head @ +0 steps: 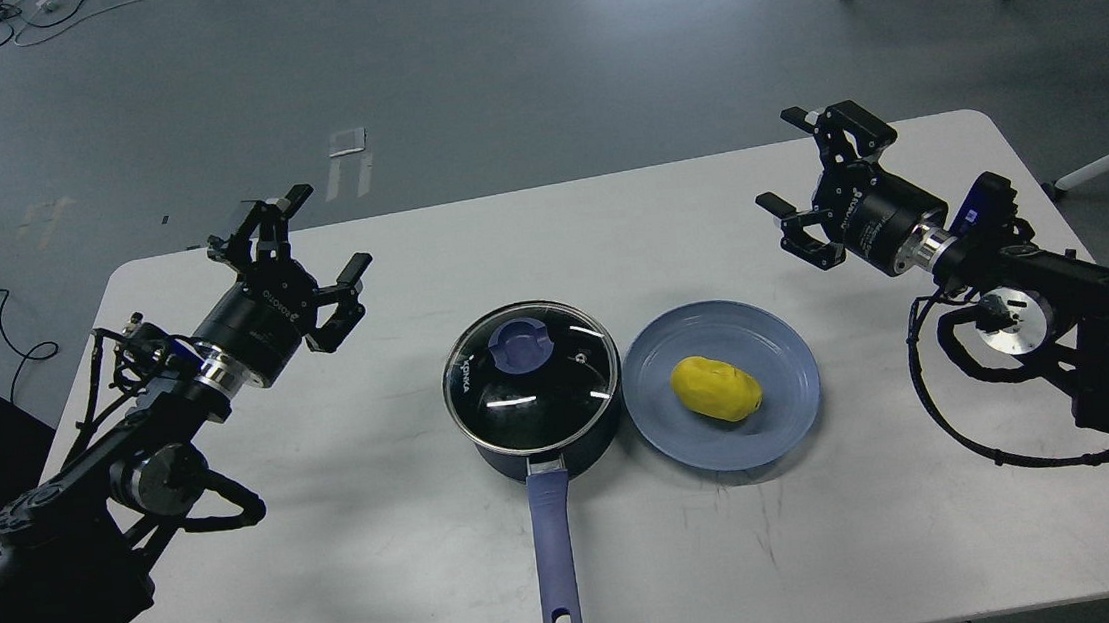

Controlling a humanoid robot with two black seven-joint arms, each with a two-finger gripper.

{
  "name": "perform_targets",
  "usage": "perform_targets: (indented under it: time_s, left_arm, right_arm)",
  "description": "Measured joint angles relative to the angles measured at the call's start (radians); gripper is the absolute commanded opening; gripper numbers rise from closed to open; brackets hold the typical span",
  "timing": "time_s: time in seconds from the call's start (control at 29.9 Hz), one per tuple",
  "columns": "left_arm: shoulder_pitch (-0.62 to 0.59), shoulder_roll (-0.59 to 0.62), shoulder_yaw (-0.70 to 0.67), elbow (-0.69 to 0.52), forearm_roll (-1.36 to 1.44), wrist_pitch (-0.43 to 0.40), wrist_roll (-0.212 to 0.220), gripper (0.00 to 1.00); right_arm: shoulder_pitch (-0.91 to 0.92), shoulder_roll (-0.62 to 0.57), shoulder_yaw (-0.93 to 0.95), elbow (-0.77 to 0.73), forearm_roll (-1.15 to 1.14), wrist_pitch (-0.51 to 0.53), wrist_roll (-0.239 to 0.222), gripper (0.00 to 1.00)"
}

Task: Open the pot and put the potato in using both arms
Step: 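Raise the left gripper and swing it over the pot lid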

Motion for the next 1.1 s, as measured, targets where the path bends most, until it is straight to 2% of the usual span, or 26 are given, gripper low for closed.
perform_targets:
  time_s: [0.33,0.54,0.64,0.74,0.8,0.97,1.1]
  left_arm:
    - [-0.013,0.000,-0.005,0.004,0.000,0.000,0.000,0.98]
    - [-0.063,0.078,-0.002,0.022,0.019,0.000,0.000,0.98]
    - [-0.096,0.128,-0.011,-0.014,0.035,0.000,0.000,0.98]
    - [-0.156,0.190,-0.016,-0.095,0.075,0.000,0.000,0.98]
    - [-0.198,0.242,-0.015,-0.189,0.164,0.000,0.000,0.98]
    - [-0.282,0.333,-0.016,-0.462,0.593,-0.001,0.000,0.98]
    - [-0.309,0.335,-0.017,-0.624,0.993,0.000,0.000,0.98]
  right_arm:
    - [-0.004,-0.006,0.002,-0.002,-0.001,0.000,0.000,1.00]
    - [-0.004,-0.016,-0.001,0.002,-0.001,0.000,0.000,1.00]
    - [-0.003,-0.018,-0.003,0.005,-0.001,0.000,0.000,1.00]
    - [0.001,-0.022,-0.004,0.008,-0.001,0.000,0.000,1.00]
    - [0.005,-0.029,-0.004,0.008,-0.001,0.000,0.000,1.00]
    - [0.010,-0.033,-0.004,0.009,-0.001,0.000,0.000,1.00]
    - [0.011,-0.033,-0.005,0.009,-0.001,0.000,0.000,1.00]
